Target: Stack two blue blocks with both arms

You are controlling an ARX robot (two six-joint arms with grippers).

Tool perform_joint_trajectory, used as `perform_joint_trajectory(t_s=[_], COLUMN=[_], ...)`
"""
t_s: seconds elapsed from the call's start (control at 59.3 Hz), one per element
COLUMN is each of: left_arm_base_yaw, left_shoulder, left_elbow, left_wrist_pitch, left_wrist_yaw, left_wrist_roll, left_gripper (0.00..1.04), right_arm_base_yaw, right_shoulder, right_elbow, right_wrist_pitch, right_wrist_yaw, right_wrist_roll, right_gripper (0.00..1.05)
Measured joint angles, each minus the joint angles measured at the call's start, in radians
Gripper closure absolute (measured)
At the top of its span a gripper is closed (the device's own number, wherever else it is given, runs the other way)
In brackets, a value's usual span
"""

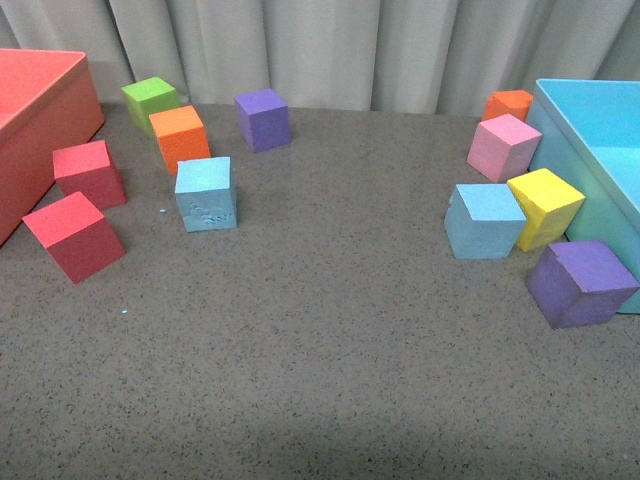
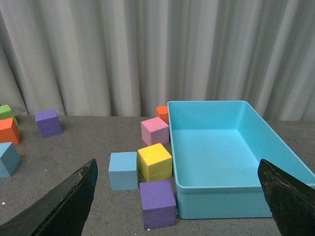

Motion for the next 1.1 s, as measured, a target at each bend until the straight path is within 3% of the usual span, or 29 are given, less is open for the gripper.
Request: perform_joint_trajectory(t_s=[1.096], left_arm_base_yaw=[0.0], left_shoulder=[0.0], left_elbow=[0.0], left_wrist_pitch=[0.0], left_wrist_yaw=[0.0], left_wrist_roll=[0.0], left_gripper=[0.07], right_arm_base_yaw=[0.0], right_shoulder=[0.0], right_elbow=[0.0], right_wrist_pitch=[0.0], right_wrist_yaw=[0.0], right_wrist_roll=[0.0], right_gripper=[0.1])
